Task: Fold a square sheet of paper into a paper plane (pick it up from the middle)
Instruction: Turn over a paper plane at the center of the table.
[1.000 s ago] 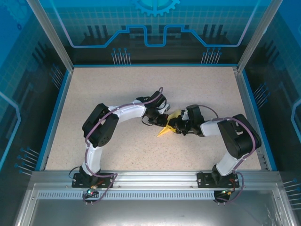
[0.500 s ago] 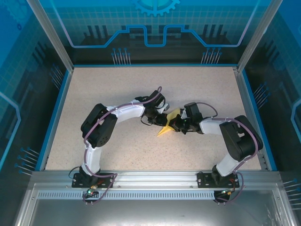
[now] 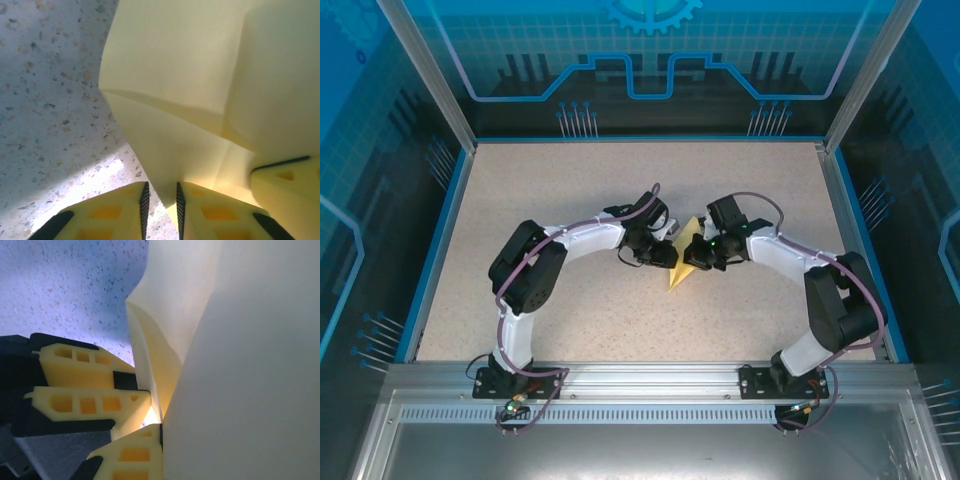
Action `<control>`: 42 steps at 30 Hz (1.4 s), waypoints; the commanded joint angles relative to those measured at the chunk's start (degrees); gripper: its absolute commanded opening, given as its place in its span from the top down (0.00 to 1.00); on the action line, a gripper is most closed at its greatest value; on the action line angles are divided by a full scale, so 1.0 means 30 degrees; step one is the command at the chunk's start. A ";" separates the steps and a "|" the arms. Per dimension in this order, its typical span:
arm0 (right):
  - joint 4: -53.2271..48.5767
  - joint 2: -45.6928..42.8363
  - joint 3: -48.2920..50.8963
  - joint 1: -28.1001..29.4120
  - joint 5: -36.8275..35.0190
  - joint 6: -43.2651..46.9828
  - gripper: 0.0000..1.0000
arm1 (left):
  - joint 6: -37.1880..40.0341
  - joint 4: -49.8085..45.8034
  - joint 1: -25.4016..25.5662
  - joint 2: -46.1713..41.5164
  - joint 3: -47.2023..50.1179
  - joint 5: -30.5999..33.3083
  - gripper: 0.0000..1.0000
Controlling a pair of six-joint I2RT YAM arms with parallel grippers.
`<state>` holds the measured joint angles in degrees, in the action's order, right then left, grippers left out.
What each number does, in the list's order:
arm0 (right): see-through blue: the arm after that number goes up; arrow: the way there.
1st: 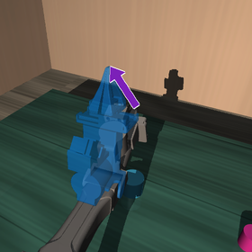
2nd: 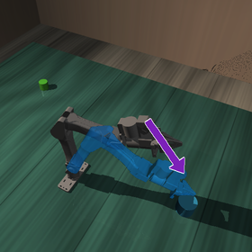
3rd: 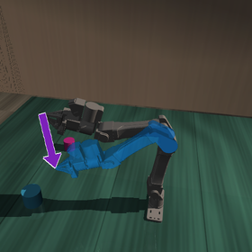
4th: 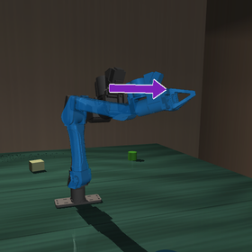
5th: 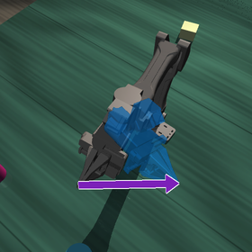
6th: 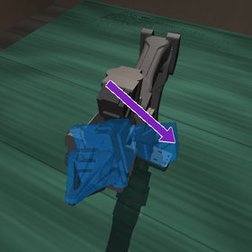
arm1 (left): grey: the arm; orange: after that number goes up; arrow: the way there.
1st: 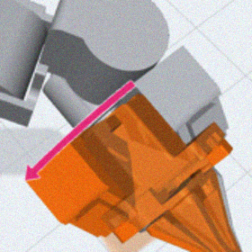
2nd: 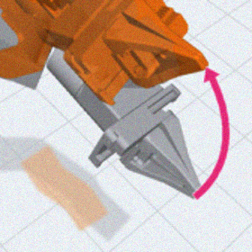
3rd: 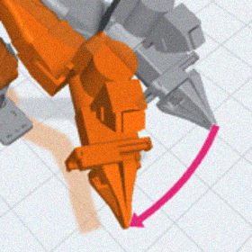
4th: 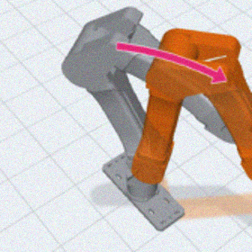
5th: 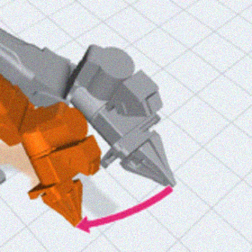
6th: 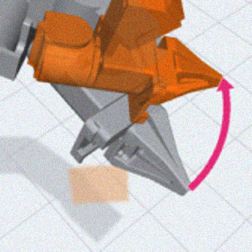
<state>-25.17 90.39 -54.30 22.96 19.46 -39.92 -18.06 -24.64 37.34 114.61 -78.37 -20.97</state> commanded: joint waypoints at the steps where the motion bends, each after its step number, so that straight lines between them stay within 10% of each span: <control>1: -0.3222 0.0670 -0.1132 0.0518 -0.0853 0.2185 0.99 | -0.0371 0.0253 -0.0120 -0.1024 0.0702 -0.0686 0.73; 23: -0.5338 0.5289 -0.5474 0.2010 -0.2289 0.4240 0.79 | -0.1289 -0.0659 -0.1294 -0.5245 0.4670 0.2700 0.50; 42: -0.6999 0.2246 -0.5998 0.1116 -0.2294 0.5480 0.48 | 0.0096 -0.0791 -0.2919 -0.8765 0.5660 0.6666 0.27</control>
<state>-43.57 99.04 -71.92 27.55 11.33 -25.17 -19.16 -26.68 29.85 90.24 -62.65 -3.18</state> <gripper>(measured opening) 0.517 0.730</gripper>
